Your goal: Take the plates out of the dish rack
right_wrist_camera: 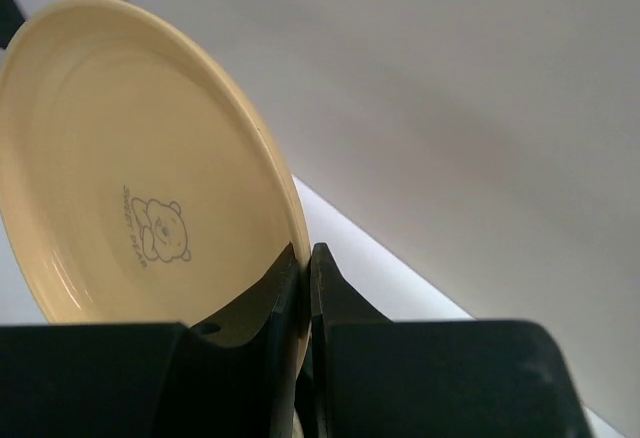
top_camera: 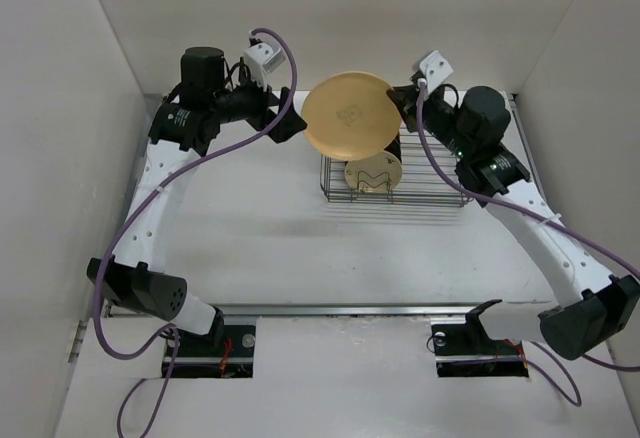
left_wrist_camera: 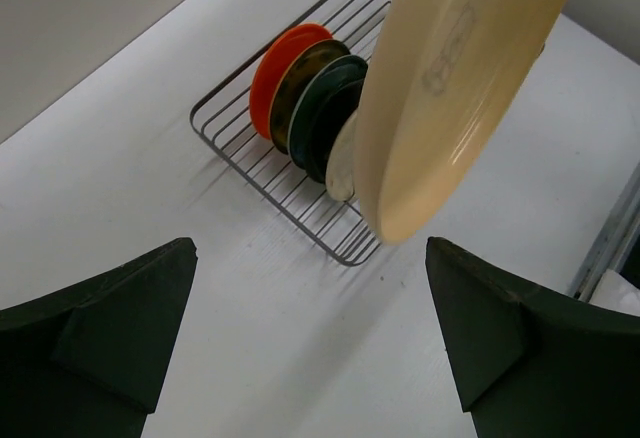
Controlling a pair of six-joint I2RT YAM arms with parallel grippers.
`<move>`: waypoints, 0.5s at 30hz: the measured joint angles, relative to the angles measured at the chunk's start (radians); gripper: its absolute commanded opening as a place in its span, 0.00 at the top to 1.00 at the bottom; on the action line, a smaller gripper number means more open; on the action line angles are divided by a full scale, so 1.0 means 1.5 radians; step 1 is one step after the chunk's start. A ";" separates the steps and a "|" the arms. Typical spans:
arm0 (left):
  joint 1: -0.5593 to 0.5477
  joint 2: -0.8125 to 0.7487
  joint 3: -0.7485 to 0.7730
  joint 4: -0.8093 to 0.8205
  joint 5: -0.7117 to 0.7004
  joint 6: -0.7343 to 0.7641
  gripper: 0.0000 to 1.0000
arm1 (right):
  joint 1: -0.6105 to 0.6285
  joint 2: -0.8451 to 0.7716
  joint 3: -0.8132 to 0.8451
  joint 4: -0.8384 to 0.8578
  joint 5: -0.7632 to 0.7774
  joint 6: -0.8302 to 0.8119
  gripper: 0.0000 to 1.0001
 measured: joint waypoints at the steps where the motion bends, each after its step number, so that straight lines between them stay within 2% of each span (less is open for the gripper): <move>1: 0.000 0.003 0.004 0.002 0.010 -0.001 0.03 | 0.007 0.003 0.003 -0.003 -0.005 0.012 1.00; 6: 0.000 0.024 0.012 0.005 0.038 -0.003 0.10 | 0.029 0.028 0.008 -0.033 -0.023 0.056 1.00; 10: 0.000 0.035 0.012 0.007 0.042 -0.009 0.52 | 0.037 0.047 0.019 -0.052 -0.028 0.081 1.00; 11: 0.000 0.037 0.012 0.008 0.041 -0.011 0.67 | 0.039 0.050 0.022 -0.054 -0.030 0.086 1.00; 15: -0.001 0.037 0.011 0.011 0.029 -0.013 0.86 | 0.049 0.053 0.038 -0.061 -0.029 0.098 1.00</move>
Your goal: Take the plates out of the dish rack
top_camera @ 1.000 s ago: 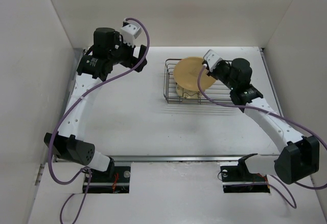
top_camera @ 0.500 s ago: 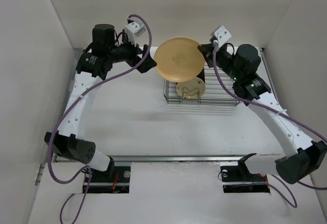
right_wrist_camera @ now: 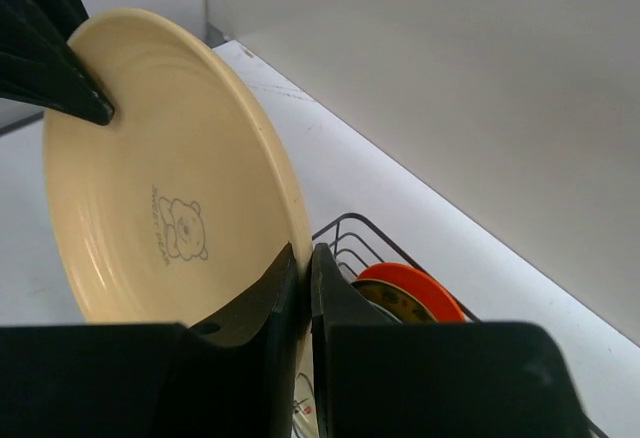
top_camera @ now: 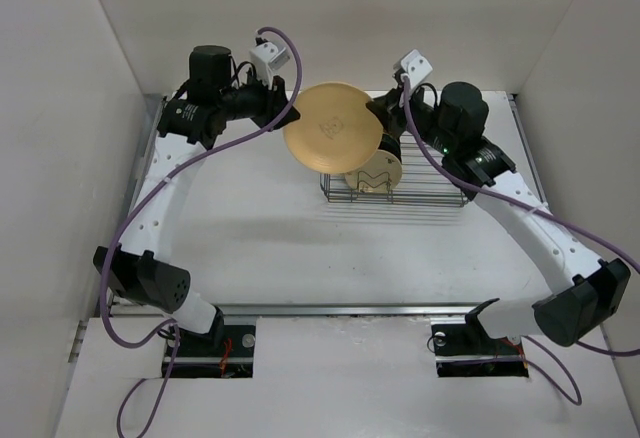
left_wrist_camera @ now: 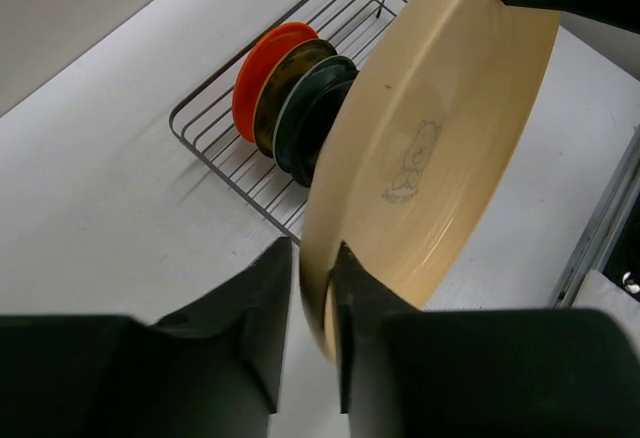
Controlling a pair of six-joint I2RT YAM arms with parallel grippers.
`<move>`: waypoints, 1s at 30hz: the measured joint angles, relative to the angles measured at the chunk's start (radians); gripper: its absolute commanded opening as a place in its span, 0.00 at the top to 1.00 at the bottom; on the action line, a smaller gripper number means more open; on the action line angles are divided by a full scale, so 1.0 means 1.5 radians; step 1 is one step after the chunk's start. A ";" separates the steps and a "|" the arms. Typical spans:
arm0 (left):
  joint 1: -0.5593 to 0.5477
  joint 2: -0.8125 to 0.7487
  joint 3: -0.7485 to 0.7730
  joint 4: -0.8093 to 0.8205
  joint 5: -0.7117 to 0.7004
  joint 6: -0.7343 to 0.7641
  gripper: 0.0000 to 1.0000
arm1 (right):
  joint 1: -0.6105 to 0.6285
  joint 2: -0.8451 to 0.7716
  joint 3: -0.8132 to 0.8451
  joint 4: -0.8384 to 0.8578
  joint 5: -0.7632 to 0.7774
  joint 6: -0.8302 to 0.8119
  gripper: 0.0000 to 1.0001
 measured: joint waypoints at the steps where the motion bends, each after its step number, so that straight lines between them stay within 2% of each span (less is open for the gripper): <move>1: 0.000 0.000 0.000 0.003 0.000 -0.001 0.88 | 0.000 0.001 0.003 -0.001 0.000 0.003 1.00; 3: 0.000 0.000 -0.001 0.005 -0.004 -0.001 0.92 | 0.001 0.003 0.007 -0.003 0.000 0.010 1.00; 4: 0.000 0.000 -0.001 0.005 -0.008 0.001 0.99 | 0.001 0.005 0.009 -0.003 -0.001 0.014 1.00; 5: 0.000 0.000 -0.002 0.005 -0.015 0.001 1.00 | 0.001 0.006 0.011 -0.003 -0.001 0.022 0.95; 6: 0.000 0.000 -0.004 0.007 -0.023 0.002 1.00 | 0.001 0.007 0.013 -0.004 -0.005 0.029 0.84; 8: 0.000 0.000 -0.010 0.007 -0.038 -0.001 1.00 | 0.001 0.009 0.019 -0.007 -0.014 0.047 0.50; 9: 0.000 0.000 -0.011 0.006 -0.048 -0.002 1.00 | 0.001 0.009 0.024 -0.008 -0.022 0.059 0.19; 10: 0.001 0.001 -0.013 0.005 -0.062 -0.004 1.00 | 0.001 0.010 0.031 -0.008 -0.030 0.069 0.09; 12: 0.001 0.003 -0.018 0.006 -0.091 -0.007 1.00 | 0.002 0.010 0.047 -0.005 -0.047 0.076 0.00; 16: 0.009 0.008 -0.024 0.008 -0.144 -0.022 1.00 | 0.006 0.010 0.059 0.004 -0.037 0.076 0.00; 20: 0.038 0.011 -0.030 0.017 -0.196 -0.045 1.00 | 0.007 0.010 0.059 0.003 0.029 0.038 0.00; 24: 0.109 0.039 -0.030 0.036 -0.225 -0.080 1.00 | -0.012 0.010 0.058 0.001 0.084 0.017 0.00; 30: 0.238 0.150 -0.030 0.035 -0.188 -0.128 1.00 | -0.044 0.010 0.046 -0.025 0.115 0.003 0.00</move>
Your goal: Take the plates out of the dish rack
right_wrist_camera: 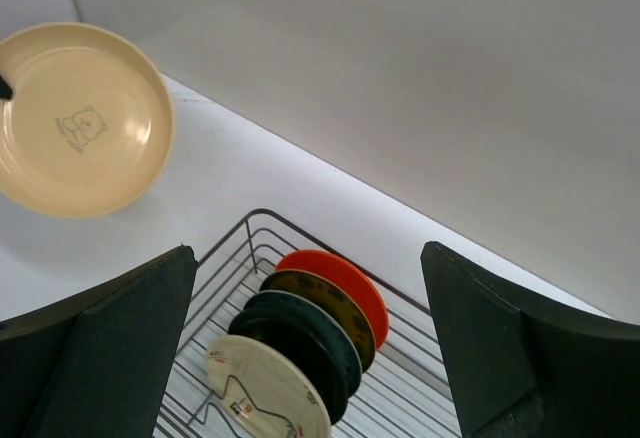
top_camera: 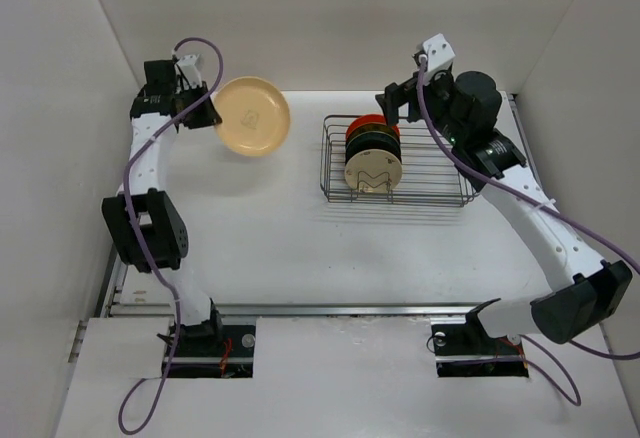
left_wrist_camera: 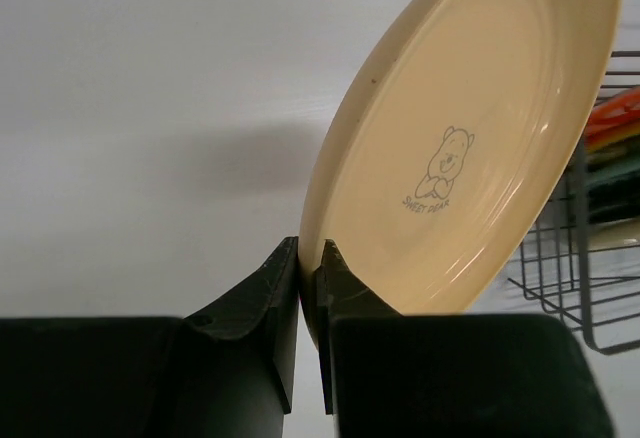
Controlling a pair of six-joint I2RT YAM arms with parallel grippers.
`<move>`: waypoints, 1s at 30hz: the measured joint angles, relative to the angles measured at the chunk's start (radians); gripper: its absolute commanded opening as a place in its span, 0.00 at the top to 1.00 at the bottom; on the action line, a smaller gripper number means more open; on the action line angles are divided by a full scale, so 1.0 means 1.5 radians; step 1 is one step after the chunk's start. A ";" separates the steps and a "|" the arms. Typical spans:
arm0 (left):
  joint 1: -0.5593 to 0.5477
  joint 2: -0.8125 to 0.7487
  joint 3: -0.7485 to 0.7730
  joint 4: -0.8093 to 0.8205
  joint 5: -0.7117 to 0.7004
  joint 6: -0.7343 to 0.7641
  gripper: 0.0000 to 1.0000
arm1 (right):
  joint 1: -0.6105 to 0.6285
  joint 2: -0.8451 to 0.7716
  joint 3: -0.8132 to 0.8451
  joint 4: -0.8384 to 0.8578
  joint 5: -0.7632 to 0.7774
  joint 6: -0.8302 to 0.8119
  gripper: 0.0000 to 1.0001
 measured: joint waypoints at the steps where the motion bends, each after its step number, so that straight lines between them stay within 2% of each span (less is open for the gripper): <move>1: 0.017 0.023 0.000 -0.004 0.005 -0.006 1.00 | -0.003 0.000 -0.002 -0.004 0.003 -0.002 0.00; 4: 0.048 0.083 0.000 -0.016 0.011 -0.019 1.00 | -0.012 0.000 -0.005 -0.015 0.008 -0.007 0.00; 8: 0.051 0.127 0.000 -0.028 0.009 -0.028 1.00 | -0.025 0.000 -0.010 -0.019 0.014 -0.017 0.00; 30: 0.051 0.231 0.003 -0.030 -0.016 -0.041 1.00 | -0.047 0.000 -0.026 -0.031 0.031 -0.027 0.00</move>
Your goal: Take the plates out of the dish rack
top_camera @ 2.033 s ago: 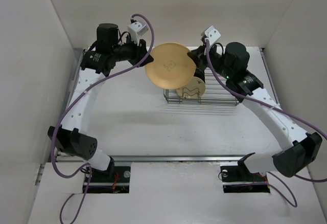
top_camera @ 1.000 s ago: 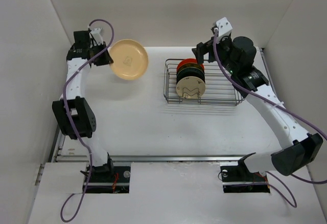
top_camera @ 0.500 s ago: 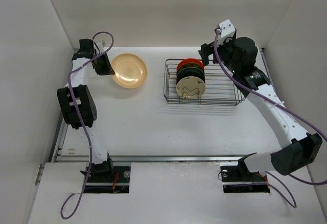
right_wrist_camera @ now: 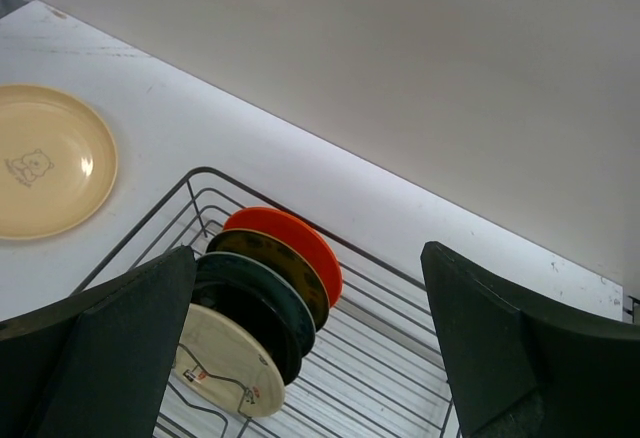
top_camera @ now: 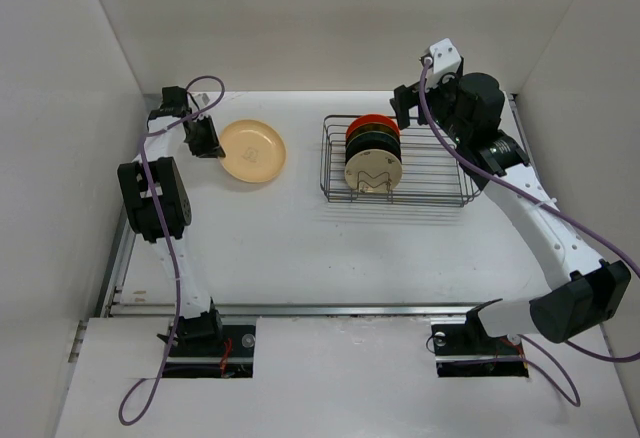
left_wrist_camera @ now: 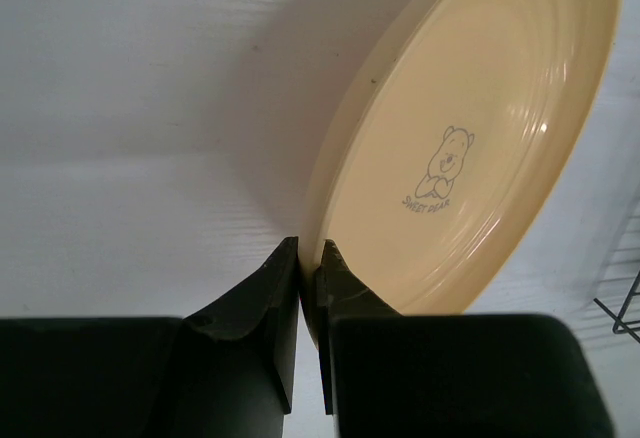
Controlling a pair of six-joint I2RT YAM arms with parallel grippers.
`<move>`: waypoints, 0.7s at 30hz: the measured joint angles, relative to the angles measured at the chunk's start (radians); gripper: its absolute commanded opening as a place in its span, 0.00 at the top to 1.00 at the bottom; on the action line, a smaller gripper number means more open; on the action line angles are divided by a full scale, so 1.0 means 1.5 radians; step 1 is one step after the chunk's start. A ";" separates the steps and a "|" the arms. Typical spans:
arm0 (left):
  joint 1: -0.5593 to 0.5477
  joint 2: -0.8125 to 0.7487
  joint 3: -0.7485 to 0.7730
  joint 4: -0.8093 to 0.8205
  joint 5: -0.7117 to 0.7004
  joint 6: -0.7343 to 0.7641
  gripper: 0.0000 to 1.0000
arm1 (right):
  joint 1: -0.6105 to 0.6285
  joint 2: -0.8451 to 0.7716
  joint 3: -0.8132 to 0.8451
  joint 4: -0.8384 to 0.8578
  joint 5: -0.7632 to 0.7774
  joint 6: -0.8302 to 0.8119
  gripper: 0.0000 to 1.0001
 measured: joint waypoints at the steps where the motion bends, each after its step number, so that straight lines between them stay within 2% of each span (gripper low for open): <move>1: 0.000 0.002 0.000 0.000 0.000 0.000 1.00 | 0.000 0.000 0.000 0.000 0.000 0.000 0.00; 10: 0.000 0.031 0.006 -0.002 0.017 -0.003 1.00 | -0.001 0.000 -0.001 -0.013 -0.007 -0.003 0.00; 15: 0.000 0.038 0.018 -0.007 0.019 -0.002 0.84 | -0.001 0.000 -0.002 -0.022 -0.007 -0.005 0.00; 21: 0.003 0.044 0.018 -0.016 0.003 0.005 0.76 | -0.001 0.000 -0.004 -0.022 -0.002 -0.010 0.00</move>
